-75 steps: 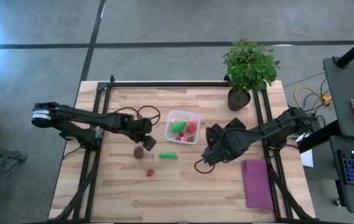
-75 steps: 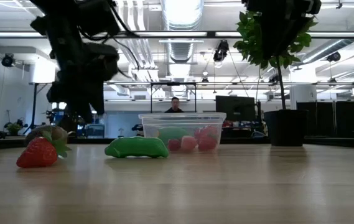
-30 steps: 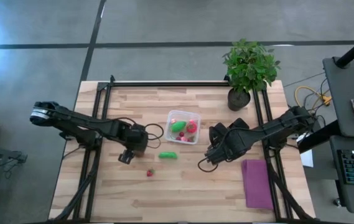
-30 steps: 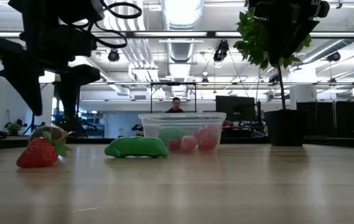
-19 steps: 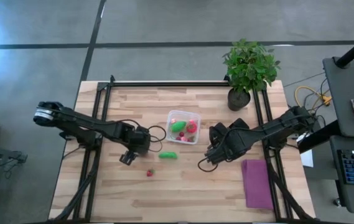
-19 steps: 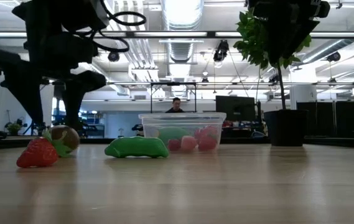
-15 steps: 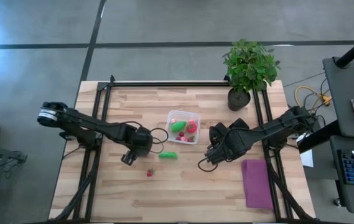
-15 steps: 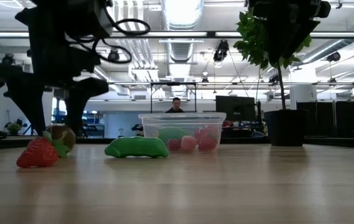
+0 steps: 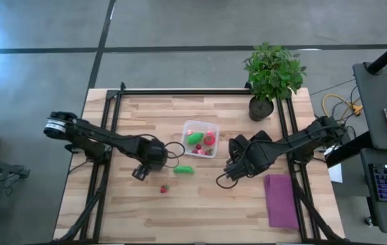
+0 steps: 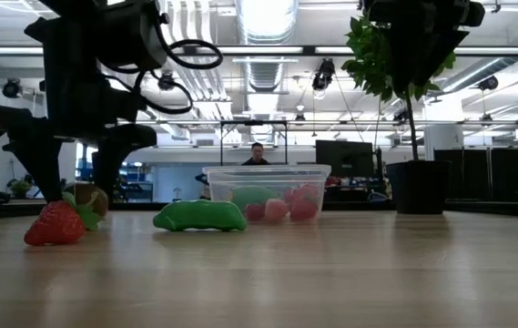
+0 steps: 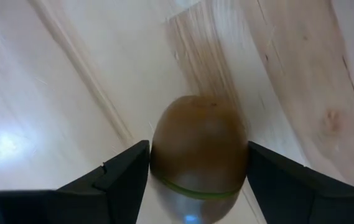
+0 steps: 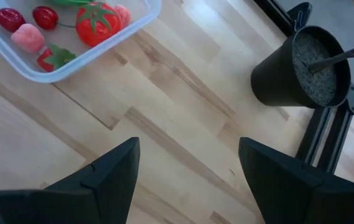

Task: Pick and placing Produce into tupperware
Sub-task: Put the brown kiwi into the transparent bin

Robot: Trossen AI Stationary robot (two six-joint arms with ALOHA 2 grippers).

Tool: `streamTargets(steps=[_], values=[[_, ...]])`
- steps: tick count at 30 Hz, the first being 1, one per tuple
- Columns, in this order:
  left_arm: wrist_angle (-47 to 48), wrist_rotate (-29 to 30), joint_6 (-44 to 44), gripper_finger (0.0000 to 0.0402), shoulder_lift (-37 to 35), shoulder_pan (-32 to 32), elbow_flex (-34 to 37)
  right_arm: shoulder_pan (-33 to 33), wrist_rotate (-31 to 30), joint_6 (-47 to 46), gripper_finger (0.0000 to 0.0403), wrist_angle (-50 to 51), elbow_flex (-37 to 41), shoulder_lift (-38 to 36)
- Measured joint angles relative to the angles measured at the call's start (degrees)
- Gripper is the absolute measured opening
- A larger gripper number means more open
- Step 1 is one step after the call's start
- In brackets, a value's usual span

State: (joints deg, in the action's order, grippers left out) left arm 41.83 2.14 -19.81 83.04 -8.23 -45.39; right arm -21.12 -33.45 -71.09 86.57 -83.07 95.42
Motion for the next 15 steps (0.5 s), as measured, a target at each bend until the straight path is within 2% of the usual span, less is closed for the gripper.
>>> streamTargets(steps=[4,11,15], values=[[1.0,0.6,0.0,0.0238,-1.2,0.0,0.0,0.0,0.0,0.0,0.0265,-0.2,0.0,0.0],[0.7,0.8,2.9,0.0190,-1.1,0.0,0.1,0.0,0.0,-0.9,0.0265,-0.5,0.0,0.0],[1.4,0.9,3.8,0.0201,-1.5,0.0,-0.5,0.0,0.0,-0.9,0.0265,-0.7,0.0,0.0]])
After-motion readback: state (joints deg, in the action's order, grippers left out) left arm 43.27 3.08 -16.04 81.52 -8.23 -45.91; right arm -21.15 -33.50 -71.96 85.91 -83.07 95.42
